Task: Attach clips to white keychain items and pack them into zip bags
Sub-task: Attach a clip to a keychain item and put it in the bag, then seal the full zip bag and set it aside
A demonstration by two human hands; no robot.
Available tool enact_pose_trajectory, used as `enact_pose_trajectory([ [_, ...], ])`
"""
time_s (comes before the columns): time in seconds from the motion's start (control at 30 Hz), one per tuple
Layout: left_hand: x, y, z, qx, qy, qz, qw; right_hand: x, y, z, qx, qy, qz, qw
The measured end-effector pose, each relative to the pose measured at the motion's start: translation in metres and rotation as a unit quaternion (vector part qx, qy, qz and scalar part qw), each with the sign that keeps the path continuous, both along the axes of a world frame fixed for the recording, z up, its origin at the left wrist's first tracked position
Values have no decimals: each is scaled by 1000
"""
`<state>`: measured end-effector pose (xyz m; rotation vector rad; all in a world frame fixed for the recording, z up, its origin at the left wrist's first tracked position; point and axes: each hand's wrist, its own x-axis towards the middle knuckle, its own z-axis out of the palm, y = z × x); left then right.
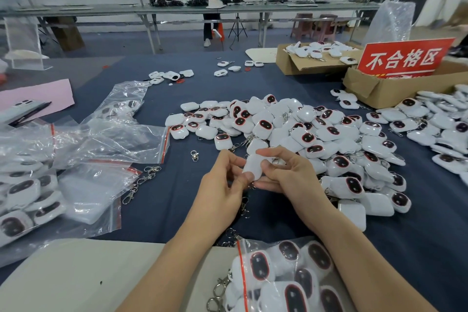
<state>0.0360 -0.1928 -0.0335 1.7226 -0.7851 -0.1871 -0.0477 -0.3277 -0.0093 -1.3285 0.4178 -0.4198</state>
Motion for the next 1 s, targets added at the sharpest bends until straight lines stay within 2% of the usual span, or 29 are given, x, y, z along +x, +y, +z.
enact_pose_trajectory([
  [0.57,-2,7,4,20,-55,-14,998,-3,-1,7,-63,-13,30,997],
  [0.8,-30,30,46,-86,-64,6,994,-16,17,45,-79,-66,72,992],
  [0.9,-43,65,51,-81,-63,13,995,-29,25,53,-197,-13,124,972],
  [1.0,-55,108,41,-69,-23,19,997,-47,25,58,-291,56,158,942],
])
